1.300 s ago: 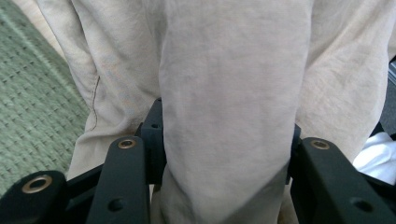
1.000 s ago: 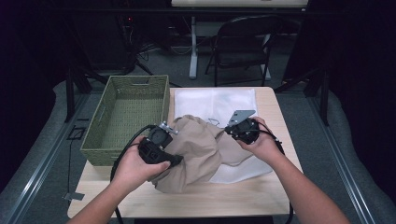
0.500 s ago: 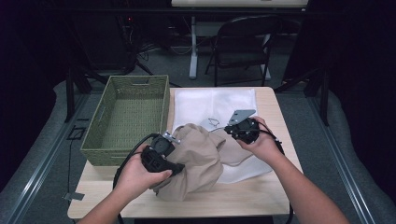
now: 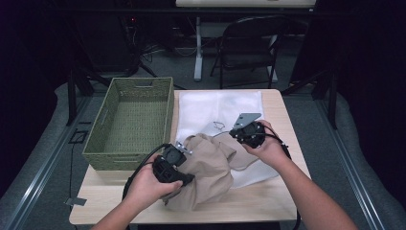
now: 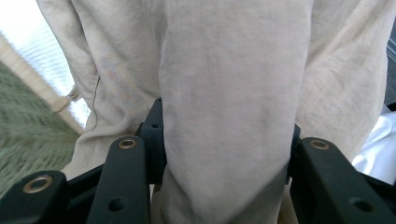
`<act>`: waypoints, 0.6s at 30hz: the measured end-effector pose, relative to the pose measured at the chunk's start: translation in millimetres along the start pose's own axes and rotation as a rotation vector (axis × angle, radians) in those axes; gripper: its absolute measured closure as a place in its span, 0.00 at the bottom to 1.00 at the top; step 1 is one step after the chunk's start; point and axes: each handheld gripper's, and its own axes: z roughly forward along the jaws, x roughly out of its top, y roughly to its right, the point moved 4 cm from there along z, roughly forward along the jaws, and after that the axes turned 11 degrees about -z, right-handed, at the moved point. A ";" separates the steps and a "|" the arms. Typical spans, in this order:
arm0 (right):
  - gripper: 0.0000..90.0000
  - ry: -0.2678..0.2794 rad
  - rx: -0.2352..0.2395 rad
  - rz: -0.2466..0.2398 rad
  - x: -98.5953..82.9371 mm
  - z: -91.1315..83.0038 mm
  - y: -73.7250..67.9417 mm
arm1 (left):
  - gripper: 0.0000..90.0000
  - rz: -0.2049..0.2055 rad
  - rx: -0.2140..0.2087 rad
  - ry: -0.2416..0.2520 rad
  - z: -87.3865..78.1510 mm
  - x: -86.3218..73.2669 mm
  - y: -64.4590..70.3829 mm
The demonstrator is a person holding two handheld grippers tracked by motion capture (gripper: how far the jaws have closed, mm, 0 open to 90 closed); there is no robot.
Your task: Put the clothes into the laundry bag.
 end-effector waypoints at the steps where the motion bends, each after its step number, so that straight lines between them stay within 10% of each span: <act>1: 0.98 0.005 0.000 0.005 0.1 0.2 -0.6 | 0.60 0.002 0.000 -0.005 1.9 0.1 0.7; 18: 0.98 -0.005 -0.003 -0.013 1.4 -0.7 -2.2 | 0.61 0.029 -0.015 -0.030 29.6 2.8 14.8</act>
